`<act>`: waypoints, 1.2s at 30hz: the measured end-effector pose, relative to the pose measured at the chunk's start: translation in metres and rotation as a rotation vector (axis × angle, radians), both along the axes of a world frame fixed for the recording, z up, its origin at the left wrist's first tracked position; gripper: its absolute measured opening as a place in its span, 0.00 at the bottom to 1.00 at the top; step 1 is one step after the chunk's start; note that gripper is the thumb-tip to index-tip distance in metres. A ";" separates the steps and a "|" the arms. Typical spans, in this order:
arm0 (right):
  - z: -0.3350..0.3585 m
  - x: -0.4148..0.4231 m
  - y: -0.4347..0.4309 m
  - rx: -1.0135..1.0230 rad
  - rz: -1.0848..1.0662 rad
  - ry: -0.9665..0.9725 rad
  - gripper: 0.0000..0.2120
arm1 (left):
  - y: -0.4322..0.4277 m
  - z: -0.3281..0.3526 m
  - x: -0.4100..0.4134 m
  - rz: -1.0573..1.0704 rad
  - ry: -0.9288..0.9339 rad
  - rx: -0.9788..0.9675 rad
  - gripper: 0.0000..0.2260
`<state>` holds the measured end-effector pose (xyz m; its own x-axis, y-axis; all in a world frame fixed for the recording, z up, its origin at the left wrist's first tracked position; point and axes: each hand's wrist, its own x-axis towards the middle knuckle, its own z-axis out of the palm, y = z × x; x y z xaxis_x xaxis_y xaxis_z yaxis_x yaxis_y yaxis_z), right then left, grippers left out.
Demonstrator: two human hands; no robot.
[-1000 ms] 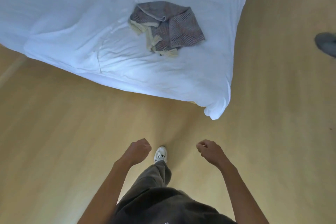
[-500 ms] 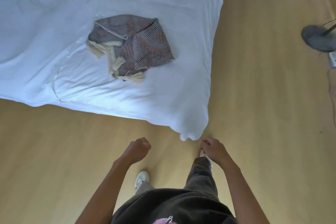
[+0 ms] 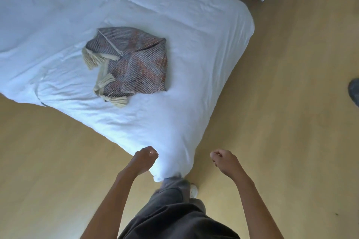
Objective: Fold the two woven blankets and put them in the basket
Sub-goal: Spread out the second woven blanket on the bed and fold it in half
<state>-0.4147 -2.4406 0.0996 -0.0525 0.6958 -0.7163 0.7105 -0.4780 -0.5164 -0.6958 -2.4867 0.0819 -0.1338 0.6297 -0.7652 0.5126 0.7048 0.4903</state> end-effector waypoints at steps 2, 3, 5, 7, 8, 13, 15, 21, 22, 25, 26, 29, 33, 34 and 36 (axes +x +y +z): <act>-0.001 0.005 0.032 -0.001 0.048 0.008 0.08 | 0.019 -0.003 0.010 0.057 -0.004 -0.007 0.06; -0.002 0.007 0.048 0.000 0.072 0.011 0.08 | 0.029 -0.004 0.014 0.087 -0.004 -0.014 0.06; -0.005 0.009 0.082 -0.004 0.117 0.012 0.08 | 0.050 -0.013 0.019 0.150 0.002 -0.036 0.07; -0.007 0.009 0.119 -0.009 0.166 0.003 0.09 | 0.074 -0.021 0.024 0.204 0.004 -0.040 0.07; -0.009 0.009 0.137 -0.011 0.191 -0.005 0.09 | 0.086 -0.026 0.026 0.236 -0.007 -0.040 0.07; -0.007 -0.002 0.234 -0.029 0.369 -0.066 0.08 | 0.154 -0.033 0.029 0.315 -0.028 -0.046 0.08; -0.002 -0.013 0.270 -0.028 0.442 -0.086 0.08 | 0.177 -0.029 0.026 0.365 -0.052 -0.029 0.07; 0.004 -0.075 0.361 -0.025 0.683 -0.098 0.09 | 0.224 -0.016 0.006 0.605 -0.044 0.019 0.07; 0.002 -0.087 0.374 -0.025 0.729 -0.096 0.09 | 0.227 -0.016 0.003 0.648 -0.034 0.016 0.07; -0.006 -0.119 0.413 -0.023 0.853 -0.111 0.12 | 0.231 -0.020 -0.001 0.779 -0.015 -0.012 0.07; -0.010 -0.128 0.424 -0.027 0.887 -0.115 0.12 | 0.232 -0.021 -0.001 0.816 -0.010 -0.026 0.06; -0.022 -0.155 0.456 -0.058 1.005 -0.115 0.12 | 0.241 -0.026 0.005 0.939 0.013 -0.062 0.07; -0.040 -0.190 0.499 -0.101 1.190 -0.095 0.08 | 0.260 -0.031 0.019 1.107 0.062 -0.121 0.06; -0.045 -0.198 0.509 -0.105 1.240 -0.091 0.08 | 0.264 -0.032 0.024 1.145 0.063 -0.140 0.06; -0.052 -0.215 0.529 -0.108 1.307 -0.078 0.07 | 0.275 -0.035 0.032 1.211 0.051 -0.175 0.06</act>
<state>-0.6293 -1.9121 0.0473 -0.5957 0.1025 -0.7966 0.7034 0.5454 -0.4558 -0.6639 -2.2120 0.0467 -0.5940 -0.0334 -0.8038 -0.5042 0.7940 0.3396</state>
